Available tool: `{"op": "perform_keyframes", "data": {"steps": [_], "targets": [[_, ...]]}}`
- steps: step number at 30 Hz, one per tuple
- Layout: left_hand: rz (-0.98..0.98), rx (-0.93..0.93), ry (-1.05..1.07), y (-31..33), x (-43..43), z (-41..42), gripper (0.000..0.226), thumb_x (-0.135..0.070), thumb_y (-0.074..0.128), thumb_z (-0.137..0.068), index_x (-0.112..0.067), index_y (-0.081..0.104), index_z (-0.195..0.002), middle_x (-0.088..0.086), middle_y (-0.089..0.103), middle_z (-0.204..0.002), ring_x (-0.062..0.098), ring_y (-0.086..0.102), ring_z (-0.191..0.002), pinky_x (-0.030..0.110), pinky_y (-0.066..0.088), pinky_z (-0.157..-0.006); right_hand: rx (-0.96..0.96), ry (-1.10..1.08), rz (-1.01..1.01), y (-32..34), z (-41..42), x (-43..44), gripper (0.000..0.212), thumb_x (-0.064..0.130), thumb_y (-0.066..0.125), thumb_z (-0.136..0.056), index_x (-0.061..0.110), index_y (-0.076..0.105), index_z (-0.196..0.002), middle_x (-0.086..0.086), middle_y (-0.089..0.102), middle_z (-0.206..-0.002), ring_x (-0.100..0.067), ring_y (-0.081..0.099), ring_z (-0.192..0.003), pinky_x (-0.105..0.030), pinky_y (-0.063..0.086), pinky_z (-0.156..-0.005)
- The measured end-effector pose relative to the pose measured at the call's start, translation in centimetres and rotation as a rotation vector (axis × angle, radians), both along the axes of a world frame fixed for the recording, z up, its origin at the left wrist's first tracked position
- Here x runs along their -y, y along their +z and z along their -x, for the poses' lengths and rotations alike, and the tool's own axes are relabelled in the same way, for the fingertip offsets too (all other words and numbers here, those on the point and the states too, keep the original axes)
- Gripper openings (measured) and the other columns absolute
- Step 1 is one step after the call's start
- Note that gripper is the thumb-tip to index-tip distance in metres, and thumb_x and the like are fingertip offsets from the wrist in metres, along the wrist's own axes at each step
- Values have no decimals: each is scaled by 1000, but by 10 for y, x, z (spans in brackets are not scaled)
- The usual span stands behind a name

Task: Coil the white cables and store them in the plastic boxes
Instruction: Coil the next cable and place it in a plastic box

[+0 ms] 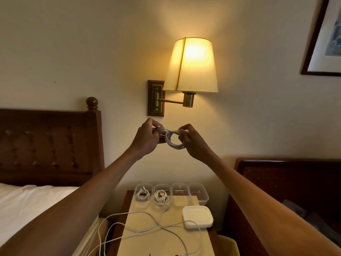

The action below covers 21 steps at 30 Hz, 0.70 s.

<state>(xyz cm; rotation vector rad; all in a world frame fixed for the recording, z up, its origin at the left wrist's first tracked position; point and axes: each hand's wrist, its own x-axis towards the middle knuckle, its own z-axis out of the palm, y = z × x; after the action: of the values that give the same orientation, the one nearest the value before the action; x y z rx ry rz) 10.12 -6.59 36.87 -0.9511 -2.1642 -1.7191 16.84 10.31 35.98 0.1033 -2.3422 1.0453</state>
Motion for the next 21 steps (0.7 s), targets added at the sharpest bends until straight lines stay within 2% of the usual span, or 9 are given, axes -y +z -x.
{"op": "perform_keyframes", "data": {"steps": [5, 8, 11, 14, 18, 21], "targets": [[-47, 164, -138, -1, 5, -2, 7, -11, 53, -100, -10, 51, -107, 11, 70, -103, 18, 74, -88, 25, 60, -72, -28, 10, 34, -8, 2, 4, 19, 17, 37, -105, 4, 43, -117, -10, 55, -92, -13, 50, -75, -23, 45, -66], [45, 144, -189, -5, 6, -2, 11, -6, 59, -96, -6, 57, -107, 14, 73, -100, 22, 73, -91, 30, 61, -76, -37, 21, 30, -9, 5, 6, 17, 16, 38, -104, 5, 44, -116, -11, 56, -96, -17, 53, -80, -24, 47, -67], [68, 134, -187, -11, 5, -2, 20, -11, 64, -94, -11, 58, -114, 9, 75, -100, 20, 73, -92, 33, 60, -80, -53, 42, 17, -11, 6, 6, 14, 16, 39, -104, 7, 46, -112, -6, 56, -89, -14, 52, -76, -26, 47, -66], [68, 240, -211, -15, 8, 0, 29, -15, 68, -92, -14, 58, -119, 9, 74, -100, 21, 71, -96, 34, 59, -83, -57, 55, 17, -19, 5, 1, 16, 16, 42, -103, 6, 51, -110, -2, 58, -83, -12, 54, -72, -24, 48, -64], [85, 311, -236, -26, 9, 3, 33, -9, 70, -89, -9, 59, -121, 13, 73, -101, 24, 72, -94, 30, 59, -77, -32, 95, 25, -32, 1, -7, 20, 15, 52, -99, 1, 58, -110, -3, 65, -83, -10, 61, -70, -18, 51, -62], [54, 295, -201, -38, 3, 4, 30, -7, 70, -89, -4, 61, -117, 16, 73, -100, 24, 74, -90, 33, 61, -78, -4, 116, 91, -45, -1, -13, 21, 17, 58, -95, 2, 59, -110, -8, 68, -86, -13, 66, -70, -17, 52, -60]]}}
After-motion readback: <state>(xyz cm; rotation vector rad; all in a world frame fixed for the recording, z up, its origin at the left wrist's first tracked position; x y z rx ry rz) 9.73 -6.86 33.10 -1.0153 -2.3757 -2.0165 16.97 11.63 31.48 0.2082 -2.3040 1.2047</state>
